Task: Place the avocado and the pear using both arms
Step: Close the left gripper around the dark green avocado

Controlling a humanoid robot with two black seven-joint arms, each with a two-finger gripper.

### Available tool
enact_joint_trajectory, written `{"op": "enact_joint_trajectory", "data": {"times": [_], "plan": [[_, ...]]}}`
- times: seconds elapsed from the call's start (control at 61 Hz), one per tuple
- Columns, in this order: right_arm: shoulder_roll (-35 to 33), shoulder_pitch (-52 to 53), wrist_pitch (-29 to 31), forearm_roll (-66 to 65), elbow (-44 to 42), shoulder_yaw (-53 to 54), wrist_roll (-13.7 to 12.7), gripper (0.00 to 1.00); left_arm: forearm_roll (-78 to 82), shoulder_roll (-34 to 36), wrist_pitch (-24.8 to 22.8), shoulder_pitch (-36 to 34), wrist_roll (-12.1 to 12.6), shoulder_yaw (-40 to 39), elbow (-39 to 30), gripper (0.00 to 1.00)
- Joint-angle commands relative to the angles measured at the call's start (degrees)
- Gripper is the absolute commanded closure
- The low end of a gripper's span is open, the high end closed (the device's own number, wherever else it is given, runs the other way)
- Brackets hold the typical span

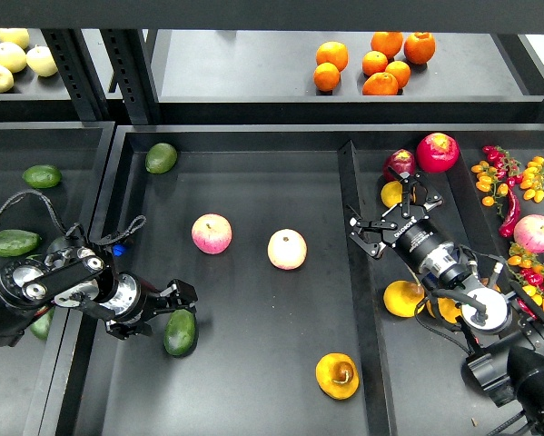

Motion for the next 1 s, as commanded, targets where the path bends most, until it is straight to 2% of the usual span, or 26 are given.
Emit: {"op": "enact_joint_trajectory", "data": {"times": [0.0,0.344,0.541,0.672,0.738,0.885,0.918,0.934,0.984], "plan": [[0.0,0.0,0.0,0.0,0.0,0.0,0.0,0.00,0.0,-0.7,0.0,0.2,0.0,0.0,0.5,0.01],[0.0,-0.1,0.0,-0.1,0.0,0.0,0.0,0.00,1.0,-1.9,0.0,1.0,0.0,0.1,2.0,0.02],[0.0,-0.2,0.0,0.0,-0.1,0.0,0.0,0.00,2.5,-1.9,0.0,1.8,0.0,0.1,2.1,0.06],[0.0,-0.2,0.0,-0.1,-0.1,0.0,0.0,0.00,2.5,-2.0,0.0,2.3,0.0,-0.2,2.1,0.19],[0.0,-0.2,0.0,0.0,0.0,0.1,0.0,0.00,2.5,-2.0,0.0,2.8,0.0,-0.9,2.2,0.29],[0.0,-0.5,0.0,0.0,0.0,0.0,0.0,0.00,2.5,-2.1,0.0,3.0,0.0,-1.2,3.2,0.40],[0.0,-0.5,0.0,0.0,0.0,0.0,0.0,0.00,2.5,-2.1,0.0,3.0,0.0,-1.4,3.2,0.43],[0.0,-0.5,0.0,0.0,0.0,0.0,0.0,0.00,2.5,-2.1,0.0,3.0,0.0,-1.6,3.4,0.48],[0.0,-0.5,0.0,0.0,0.0,0.0,0.0,0.00,2.5,-2.1,0.0,3.0,0.0,-2.1,3.4,0.51]]}}
